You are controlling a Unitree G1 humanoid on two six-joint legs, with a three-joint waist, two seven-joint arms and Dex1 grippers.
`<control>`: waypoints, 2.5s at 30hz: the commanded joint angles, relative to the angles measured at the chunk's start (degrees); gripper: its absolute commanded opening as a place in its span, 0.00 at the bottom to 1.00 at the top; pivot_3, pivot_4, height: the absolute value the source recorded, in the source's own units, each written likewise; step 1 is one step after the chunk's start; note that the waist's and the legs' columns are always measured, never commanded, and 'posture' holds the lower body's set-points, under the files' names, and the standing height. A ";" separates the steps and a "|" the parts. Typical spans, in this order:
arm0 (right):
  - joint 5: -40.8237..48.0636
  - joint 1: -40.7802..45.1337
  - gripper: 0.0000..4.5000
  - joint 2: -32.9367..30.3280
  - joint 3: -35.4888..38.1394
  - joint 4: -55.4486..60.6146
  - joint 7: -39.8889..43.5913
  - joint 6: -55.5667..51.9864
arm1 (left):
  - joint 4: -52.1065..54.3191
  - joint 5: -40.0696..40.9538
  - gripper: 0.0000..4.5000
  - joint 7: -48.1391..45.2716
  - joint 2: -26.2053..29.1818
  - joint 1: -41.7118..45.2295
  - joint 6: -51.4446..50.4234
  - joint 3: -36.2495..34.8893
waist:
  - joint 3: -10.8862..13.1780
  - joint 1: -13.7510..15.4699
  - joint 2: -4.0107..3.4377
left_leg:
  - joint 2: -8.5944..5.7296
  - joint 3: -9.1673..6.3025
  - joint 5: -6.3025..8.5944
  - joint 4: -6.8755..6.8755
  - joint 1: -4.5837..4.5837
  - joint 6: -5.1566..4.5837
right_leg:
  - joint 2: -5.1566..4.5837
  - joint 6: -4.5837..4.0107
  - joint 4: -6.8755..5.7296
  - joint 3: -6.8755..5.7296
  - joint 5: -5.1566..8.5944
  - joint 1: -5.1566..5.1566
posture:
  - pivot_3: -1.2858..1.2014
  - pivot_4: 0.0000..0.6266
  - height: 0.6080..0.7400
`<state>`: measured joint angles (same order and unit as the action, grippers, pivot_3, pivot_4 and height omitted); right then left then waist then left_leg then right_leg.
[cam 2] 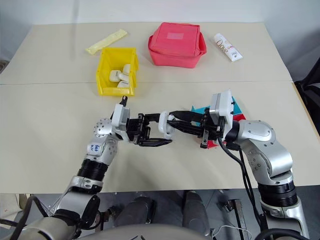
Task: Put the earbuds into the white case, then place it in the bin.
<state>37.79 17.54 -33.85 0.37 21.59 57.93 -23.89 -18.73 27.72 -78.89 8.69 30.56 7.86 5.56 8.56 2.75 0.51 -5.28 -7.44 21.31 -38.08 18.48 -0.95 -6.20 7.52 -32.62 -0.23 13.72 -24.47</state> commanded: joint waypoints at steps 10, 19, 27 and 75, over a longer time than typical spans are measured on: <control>0.53 2.65 0.99 -2.42 -0.53 1.39 0.07 -4.02 | 0.40 0.57 0.61 0.72 -0.69 2.12 3.73 -2.88 | 0.01 0.29 0.01 | 0.01 -0.02 0.00 -0.02 0.03 0.00 | -0.01 0.00 0.08 -0.02 0.00 0.00 | 0.52 0.24 1.00; 2.53 -9.65 1.00 -11.37 14.83 6.62 -2.75 -8.24 | -2.75 -0.09 0.61 2.08 1.55 1.77 4.59 -5.01 | 0.01 0.61 0.02 | -0.02 -0.04 0.01 -0.02 0.09 -0.02 | -0.02 0.03 0.11 -0.05 -0.02 0.00 | 0.52 0.24 1.00; 3.26 -34.80 1.00 -10.87 40.59 12.23 -4.12 -9.33 | -5.41 -0.43 0.61 3.00 3.38 3.02 5.06 -6.99 | 0.01 1.67 0.02 | -0.01 0.10 0.02 -0.03 0.00 -0.05 | -0.01 0.09 0.21 0.09 -0.05 0.05 | 0.52 0.24 1.00; -44.23 48.36 0.43 -12.78 -27.94 -64.84 12.95 0.77 | 13.37 -0.23 0.61 11.55 1.71 -12.14 5.40 -2.88 | 0.06 -0.58 -0.18 | -0.04 0.20 -0.05 -0.09 0.50 -0.21 | 0.00 0.34 0.60 0.10 -0.47 -0.19 | 0.52 0.24 1.00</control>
<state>-4.47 63.88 -46.63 -28.23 -40.97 70.68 -24.95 -7.79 26.80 -67.69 10.21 18.88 12.74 2.39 8.62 2.18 0.33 -5.31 -7.25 21.26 -38.17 18.99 -1.15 -6.20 7.86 -32.02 -0.13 13.25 -24.68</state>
